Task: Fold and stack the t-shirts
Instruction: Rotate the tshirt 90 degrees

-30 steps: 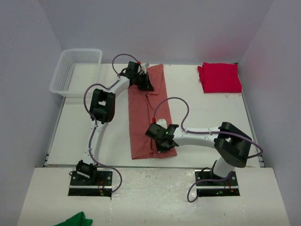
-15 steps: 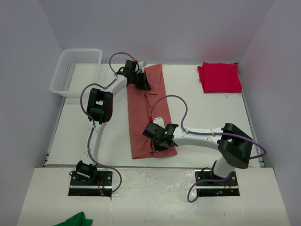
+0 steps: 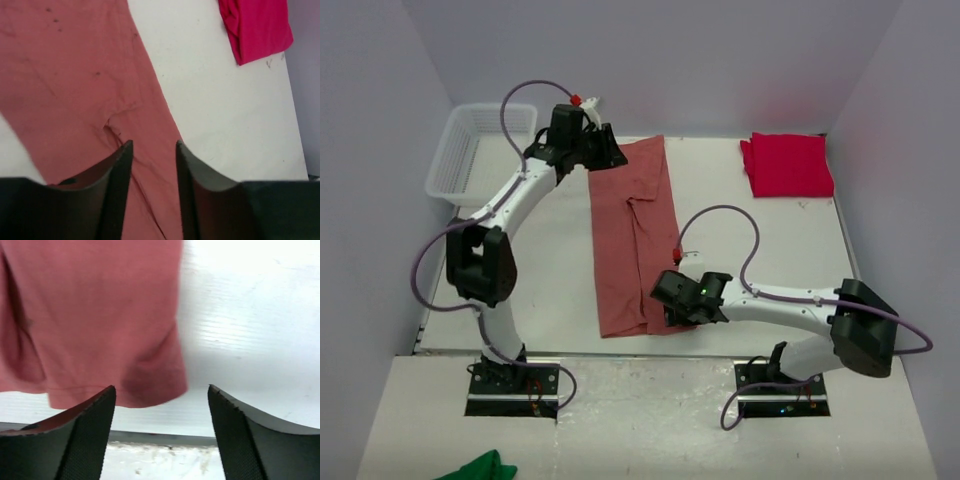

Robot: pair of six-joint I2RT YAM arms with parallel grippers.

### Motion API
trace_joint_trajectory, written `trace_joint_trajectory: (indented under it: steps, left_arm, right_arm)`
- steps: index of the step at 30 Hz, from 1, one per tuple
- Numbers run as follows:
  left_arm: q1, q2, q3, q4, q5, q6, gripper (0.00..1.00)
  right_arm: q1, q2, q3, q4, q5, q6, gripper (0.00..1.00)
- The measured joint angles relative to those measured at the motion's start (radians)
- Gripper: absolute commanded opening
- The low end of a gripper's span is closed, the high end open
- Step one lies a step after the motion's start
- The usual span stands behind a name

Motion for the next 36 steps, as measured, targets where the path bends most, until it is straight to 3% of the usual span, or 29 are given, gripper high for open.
trace_joint_trajectory:
  steps: [3,7,8,9,11,12,13,15,17,18,22,36]
  left_arm:
    - [-0.011,-0.24,-0.259,0.019,-0.116,-0.061,0.53]
    - [-0.02,-0.512,-0.553,0.021,-0.218,-0.128,0.54]
    - [-0.023,-0.56,-0.6,0.017,-0.227,-0.135,0.52]
    - [-0.026,-0.607,-0.641,0.009,-0.236,-0.143,0.51]
    - [-0.032,-0.676,-0.699,-0.009,-0.242,-0.148,0.44]
    - [-0.034,-0.706,-0.726,-0.01,-0.241,-0.149,0.4]
    - [-0.035,-0.731,-0.753,-0.011,-0.239,-0.153,0.36]
    - [-0.037,-0.781,-0.814,-0.009,-0.221,-0.157,0.3]
    - [-0.037,-0.808,-0.868,-0.01,-0.192,-0.158,0.3]
    - [-0.037,-0.81,-0.889,-0.01,-0.175,-0.159,0.3]
    - [-0.037,-0.806,-0.975,0.001,-0.104,-0.159,0.3]
    - [-0.038,-0.794,-1.108,0.054,-0.006,-0.156,0.31]
  right_arm:
    - [-0.015,-0.076,-0.057,-0.011,0.023,0.026,0.81]
    - [-0.08,-0.194,-0.124,0.019,0.026,0.019,0.74]
    - [-0.101,-0.23,-0.15,0.042,0.02,0.013,0.69]
    - [-0.124,-0.27,-0.18,0.063,0.004,0.005,0.57]
    - [-0.16,-0.346,-0.243,0.114,-0.024,-0.008,0.44]
    - [-0.165,-0.377,-0.272,0.132,-0.037,-0.009,0.29]
    - [-0.168,-0.407,-0.3,0.15,-0.054,-0.013,0.26]
    - [-0.168,-0.441,-0.341,0.185,-0.08,-0.005,0.32]
    - [-0.168,-0.445,-0.366,0.212,-0.098,0.001,0.4]
    - [-0.168,-0.443,-0.375,0.225,-0.106,0.003,0.49]
    - [-0.168,-0.436,-0.414,0.29,-0.142,0.017,0.61]
    - [-0.168,-0.412,-0.463,0.383,-0.206,0.046,0.54]
